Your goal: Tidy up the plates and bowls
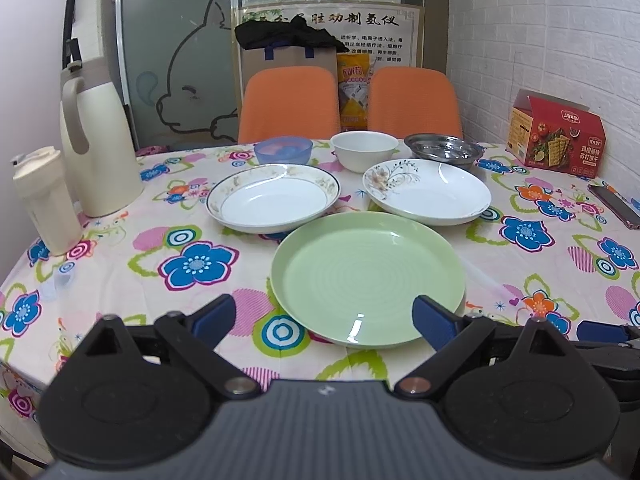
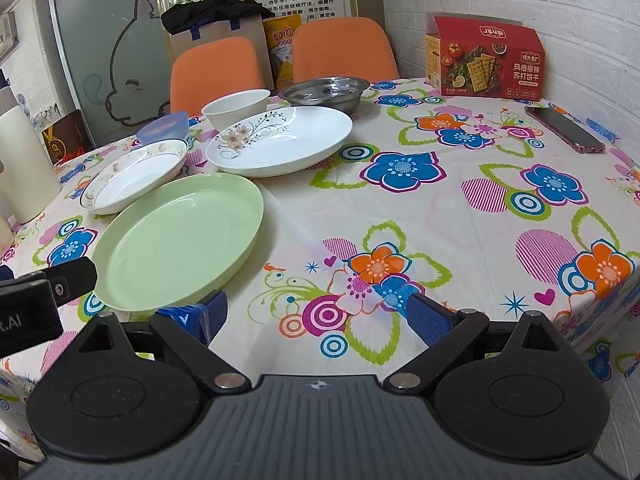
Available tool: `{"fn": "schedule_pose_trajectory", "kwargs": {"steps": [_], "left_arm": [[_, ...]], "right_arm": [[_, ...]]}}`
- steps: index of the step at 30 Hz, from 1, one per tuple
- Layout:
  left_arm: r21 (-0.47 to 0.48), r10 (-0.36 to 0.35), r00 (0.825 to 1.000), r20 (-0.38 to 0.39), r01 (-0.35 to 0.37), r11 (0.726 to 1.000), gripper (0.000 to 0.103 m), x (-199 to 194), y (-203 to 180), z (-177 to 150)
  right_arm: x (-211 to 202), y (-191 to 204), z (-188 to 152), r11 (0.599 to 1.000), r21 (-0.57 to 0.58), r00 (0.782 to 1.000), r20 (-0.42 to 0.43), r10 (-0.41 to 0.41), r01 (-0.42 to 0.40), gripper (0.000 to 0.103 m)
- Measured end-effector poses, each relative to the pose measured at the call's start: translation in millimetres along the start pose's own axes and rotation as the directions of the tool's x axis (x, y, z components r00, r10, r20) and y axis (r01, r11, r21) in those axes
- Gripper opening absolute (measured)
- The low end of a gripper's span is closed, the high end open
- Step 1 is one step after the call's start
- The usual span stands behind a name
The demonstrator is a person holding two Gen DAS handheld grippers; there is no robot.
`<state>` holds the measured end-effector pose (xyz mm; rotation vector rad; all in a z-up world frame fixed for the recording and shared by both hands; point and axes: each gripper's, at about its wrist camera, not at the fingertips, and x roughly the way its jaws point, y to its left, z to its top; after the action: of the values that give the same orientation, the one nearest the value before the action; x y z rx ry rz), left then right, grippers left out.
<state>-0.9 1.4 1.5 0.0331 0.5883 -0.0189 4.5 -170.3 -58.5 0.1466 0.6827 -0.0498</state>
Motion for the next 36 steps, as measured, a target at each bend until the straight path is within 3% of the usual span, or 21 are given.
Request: {"fn": "schedule_pose_trajectory", "kwargs": {"steps": [36], "left_arm": [[-0.003,0.001,1.0,-0.009,-0.001,1.0,0.094,7.0,2.9,-1.9]], "right_arm": [[6.1,4.9,1.8,1.0,-0.007,1.0,-0.012,0.004,-0.004,0.084]]}}
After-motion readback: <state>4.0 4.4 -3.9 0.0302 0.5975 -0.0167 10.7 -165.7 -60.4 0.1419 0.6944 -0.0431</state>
